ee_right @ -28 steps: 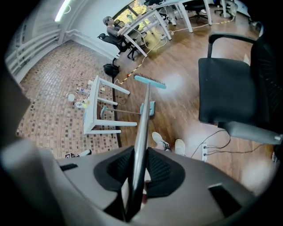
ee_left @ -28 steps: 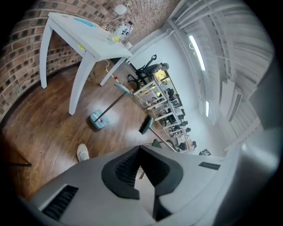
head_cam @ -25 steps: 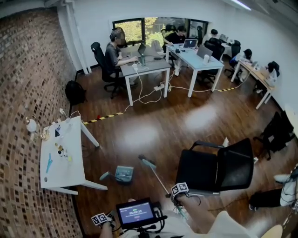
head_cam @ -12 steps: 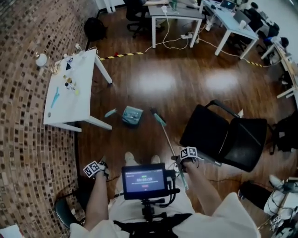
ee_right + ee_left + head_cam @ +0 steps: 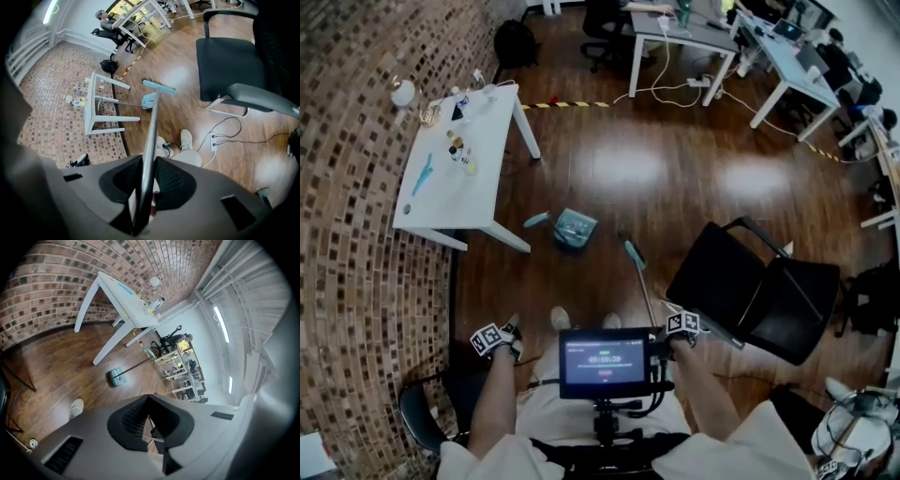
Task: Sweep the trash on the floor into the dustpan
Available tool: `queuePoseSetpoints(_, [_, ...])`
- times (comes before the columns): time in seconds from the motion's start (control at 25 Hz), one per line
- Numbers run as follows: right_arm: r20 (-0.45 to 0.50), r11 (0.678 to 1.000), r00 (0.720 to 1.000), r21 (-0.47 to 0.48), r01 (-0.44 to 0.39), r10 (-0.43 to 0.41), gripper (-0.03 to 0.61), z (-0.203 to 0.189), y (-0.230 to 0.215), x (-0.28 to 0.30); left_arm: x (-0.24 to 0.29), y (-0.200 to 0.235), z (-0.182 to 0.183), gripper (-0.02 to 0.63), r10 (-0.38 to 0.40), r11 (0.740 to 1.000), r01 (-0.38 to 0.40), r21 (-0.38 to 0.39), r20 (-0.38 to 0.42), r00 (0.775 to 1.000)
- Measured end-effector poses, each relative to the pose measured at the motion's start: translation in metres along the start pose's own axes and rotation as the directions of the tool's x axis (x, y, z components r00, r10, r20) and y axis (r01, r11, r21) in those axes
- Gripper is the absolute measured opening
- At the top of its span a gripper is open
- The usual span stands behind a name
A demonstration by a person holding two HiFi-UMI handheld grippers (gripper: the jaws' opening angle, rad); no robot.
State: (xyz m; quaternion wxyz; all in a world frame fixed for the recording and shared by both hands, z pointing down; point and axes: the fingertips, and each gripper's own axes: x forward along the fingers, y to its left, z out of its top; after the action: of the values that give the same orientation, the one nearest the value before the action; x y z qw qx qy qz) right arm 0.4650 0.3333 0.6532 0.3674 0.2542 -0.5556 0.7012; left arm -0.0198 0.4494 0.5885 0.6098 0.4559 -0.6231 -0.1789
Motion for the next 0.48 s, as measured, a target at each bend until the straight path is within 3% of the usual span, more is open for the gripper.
queuePoseSetpoints(0.28, [0.029, 1.0, 0.999, -0.005, 0.019, -0.019, 0.101, 0.003, 0.004, 0.005, -0.001, 0.013, 0.02, 0.002, 0.065, 0.994, -0.062, 0.095, -0.023, 0.998])
queuePoseSetpoints(0.48, [0.042, 1.0, 0.999, -0.025, 0.003, -0.002, 0.101, 0.015, 0.011, 0.008, 0.01, 0.002, 0.026, 0.001, 0.048, 0.991, -0.04, 0.13, -0.055, 0.997])
